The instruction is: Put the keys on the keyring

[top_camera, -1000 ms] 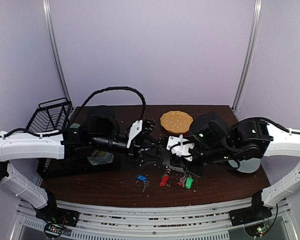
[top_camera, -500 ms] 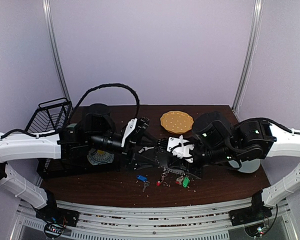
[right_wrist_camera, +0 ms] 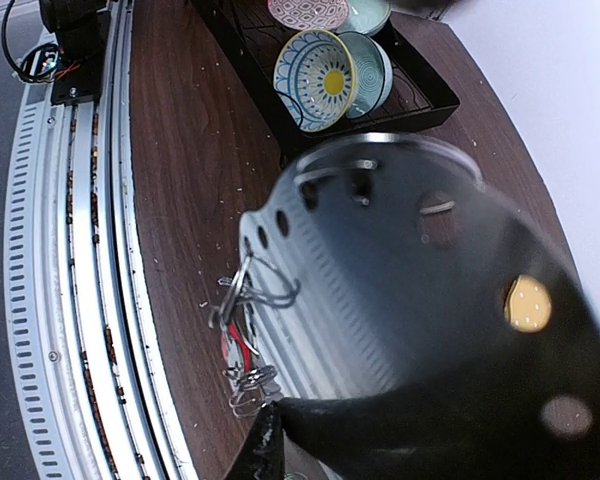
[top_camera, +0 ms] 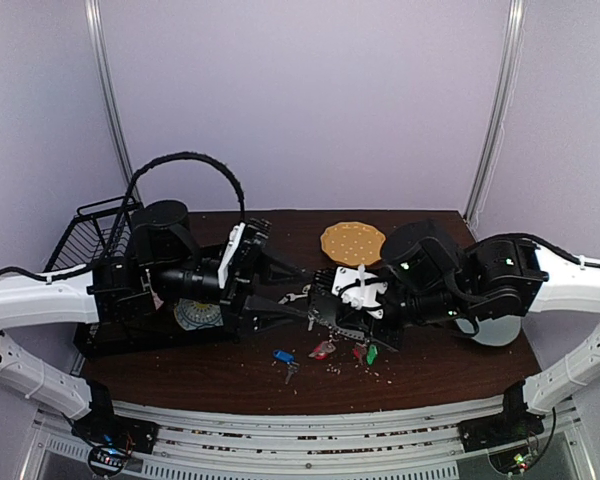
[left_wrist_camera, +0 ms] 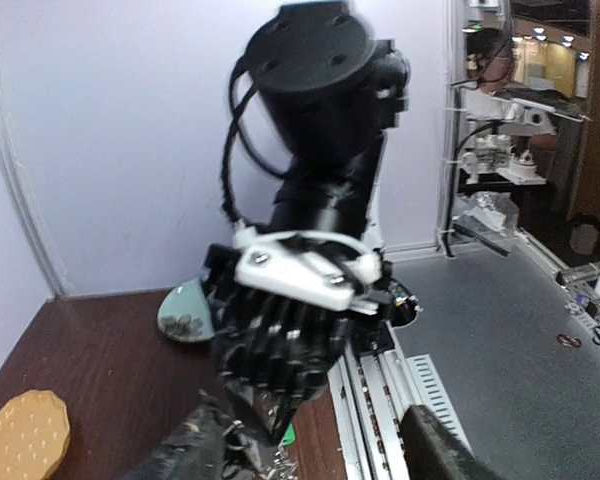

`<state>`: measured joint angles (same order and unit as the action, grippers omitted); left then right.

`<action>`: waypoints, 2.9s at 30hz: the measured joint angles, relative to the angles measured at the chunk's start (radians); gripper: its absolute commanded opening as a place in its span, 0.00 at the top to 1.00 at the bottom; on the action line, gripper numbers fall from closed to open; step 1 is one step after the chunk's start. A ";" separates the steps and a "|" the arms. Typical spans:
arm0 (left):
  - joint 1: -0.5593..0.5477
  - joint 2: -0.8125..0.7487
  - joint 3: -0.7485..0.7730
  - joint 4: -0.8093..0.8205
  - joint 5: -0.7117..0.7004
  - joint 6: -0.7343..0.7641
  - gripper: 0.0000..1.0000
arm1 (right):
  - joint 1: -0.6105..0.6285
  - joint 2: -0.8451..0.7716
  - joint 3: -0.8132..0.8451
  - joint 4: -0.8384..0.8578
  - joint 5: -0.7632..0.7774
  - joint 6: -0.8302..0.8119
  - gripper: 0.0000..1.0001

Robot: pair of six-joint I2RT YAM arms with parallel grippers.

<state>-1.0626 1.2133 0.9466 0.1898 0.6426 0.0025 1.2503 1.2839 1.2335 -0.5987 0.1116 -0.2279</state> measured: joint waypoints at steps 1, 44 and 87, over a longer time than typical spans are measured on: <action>-0.002 0.015 0.014 -0.021 -0.036 0.003 0.52 | 0.000 0.000 0.000 -0.002 0.002 0.001 1.00; -0.019 0.139 0.093 -0.136 -0.247 -0.005 1.00 | -0.001 0.034 -0.002 0.005 0.054 0.022 0.76; -0.023 -0.226 -0.384 0.618 -0.358 -0.177 1.00 | -0.220 -0.256 -0.304 0.686 -0.560 0.360 0.69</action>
<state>-1.0855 0.9874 0.5629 0.8078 0.2848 -0.1741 1.0298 1.0279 0.9291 0.0868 -0.4480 0.1318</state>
